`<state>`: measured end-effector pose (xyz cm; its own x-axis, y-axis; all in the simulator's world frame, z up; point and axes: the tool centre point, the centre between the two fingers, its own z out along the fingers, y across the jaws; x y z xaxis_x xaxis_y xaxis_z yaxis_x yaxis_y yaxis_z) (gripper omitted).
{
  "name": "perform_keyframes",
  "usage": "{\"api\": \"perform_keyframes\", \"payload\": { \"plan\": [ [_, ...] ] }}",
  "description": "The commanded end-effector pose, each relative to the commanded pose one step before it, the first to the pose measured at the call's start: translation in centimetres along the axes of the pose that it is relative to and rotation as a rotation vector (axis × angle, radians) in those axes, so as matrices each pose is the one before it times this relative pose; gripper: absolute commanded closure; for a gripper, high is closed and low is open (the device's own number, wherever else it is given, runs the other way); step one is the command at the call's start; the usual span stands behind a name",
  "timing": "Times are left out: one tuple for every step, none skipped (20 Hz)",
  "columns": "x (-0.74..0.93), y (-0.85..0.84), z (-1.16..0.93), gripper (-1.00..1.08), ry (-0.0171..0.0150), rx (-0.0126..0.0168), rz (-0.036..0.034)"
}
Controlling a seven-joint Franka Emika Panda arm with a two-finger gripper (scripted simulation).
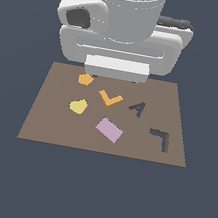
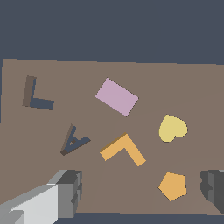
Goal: Insert a designated object into the corresponding slot on a board.
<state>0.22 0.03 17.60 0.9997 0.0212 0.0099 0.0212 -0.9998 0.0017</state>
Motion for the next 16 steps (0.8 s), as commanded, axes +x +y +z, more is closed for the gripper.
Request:
{"api": "perform_keyframes", "payload": {
  "plan": [
    [0.0, 0.001, 0.0, -0.92, 0.0, 0.0, 0.0],
    [-0.004, 0.0, 0.014, -0.92, 0.0, -0.00001, -0.00069],
    [-0.012, -0.005, 0.044, -0.92, -0.00003, 0.00003, -0.00218],
    [-0.021, -0.01, 0.074, -0.92, -0.00005, 0.00005, -0.00365],
    [-0.029, -0.011, 0.104, -0.92, -0.00007, 0.00007, -0.00507],
    [-0.037, -0.014, 0.133, -0.92, -0.00009, 0.00009, -0.00651],
    [-0.045, -0.015, 0.163, -0.92, -0.00011, 0.0001, -0.00793],
    [-0.054, -0.02, 0.193, -0.92, -0.00013, 0.00012, -0.00942],
    [-0.062, -0.023, 0.223, -0.92, -0.00015, 0.00014, -0.01087],
    [-0.07, -0.025, 0.252, -0.92, -0.00017, 0.00016, -0.01231],
    [-0.078, -0.028, 0.282, -0.92, -0.00019, 0.00018, -0.01377],
    [-0.087, -0.031, 0.313, -0.92, -0.00021, 0.0002, -0.01524],
    [-0.095, -0.034, 0.343, -0.92, -0.00023, 0.00022, -0.01671],
    [-0.103, -0.037, 0.373, -0.92, -0.00025, 0.00024, -0.01819],
    [-0.111, -0.039, 0.404, -0.92, -0.00027, 0.00026, -0.01967],
    [-0.12, -0.042, 0.435, -0.92, -0.00029, 0.00028, -0.02117]
  ]
}}
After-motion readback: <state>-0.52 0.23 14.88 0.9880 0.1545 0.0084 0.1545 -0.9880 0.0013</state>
